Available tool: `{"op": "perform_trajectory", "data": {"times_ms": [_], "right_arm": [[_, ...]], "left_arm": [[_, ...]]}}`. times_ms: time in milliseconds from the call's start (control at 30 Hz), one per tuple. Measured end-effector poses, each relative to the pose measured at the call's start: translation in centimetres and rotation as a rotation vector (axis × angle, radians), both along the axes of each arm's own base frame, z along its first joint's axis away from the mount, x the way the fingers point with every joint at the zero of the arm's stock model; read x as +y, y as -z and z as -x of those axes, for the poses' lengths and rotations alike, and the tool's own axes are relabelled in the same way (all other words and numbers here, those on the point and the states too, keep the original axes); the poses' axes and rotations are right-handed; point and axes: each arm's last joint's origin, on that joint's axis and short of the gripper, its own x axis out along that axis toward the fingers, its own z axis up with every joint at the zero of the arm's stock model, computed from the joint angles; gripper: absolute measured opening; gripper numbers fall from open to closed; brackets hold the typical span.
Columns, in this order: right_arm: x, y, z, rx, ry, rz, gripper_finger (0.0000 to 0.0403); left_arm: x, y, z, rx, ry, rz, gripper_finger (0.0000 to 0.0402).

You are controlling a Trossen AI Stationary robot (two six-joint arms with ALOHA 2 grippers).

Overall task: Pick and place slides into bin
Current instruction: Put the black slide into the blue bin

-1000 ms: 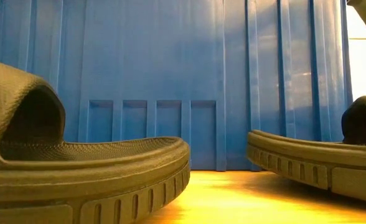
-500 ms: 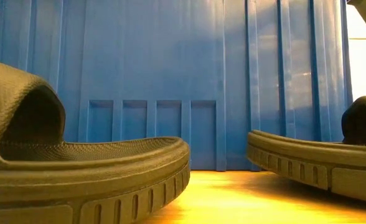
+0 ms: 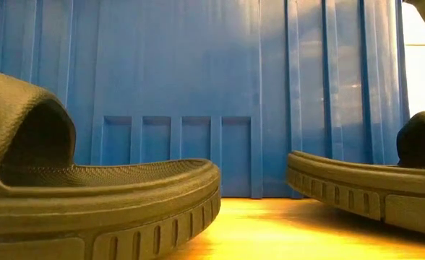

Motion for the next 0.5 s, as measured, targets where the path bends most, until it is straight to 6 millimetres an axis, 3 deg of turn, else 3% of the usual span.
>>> {"op": "perform_trajectory", "data": {"times_ms": [500], "right_arm": [[-2.0, 1.9, 1.1, 0.04, 0.115, 0.029, 0.0013]], "left_arm": [[0.0, 0.1, 0.0, 0.018, -0.001, -0.02, 0.0225]]}}
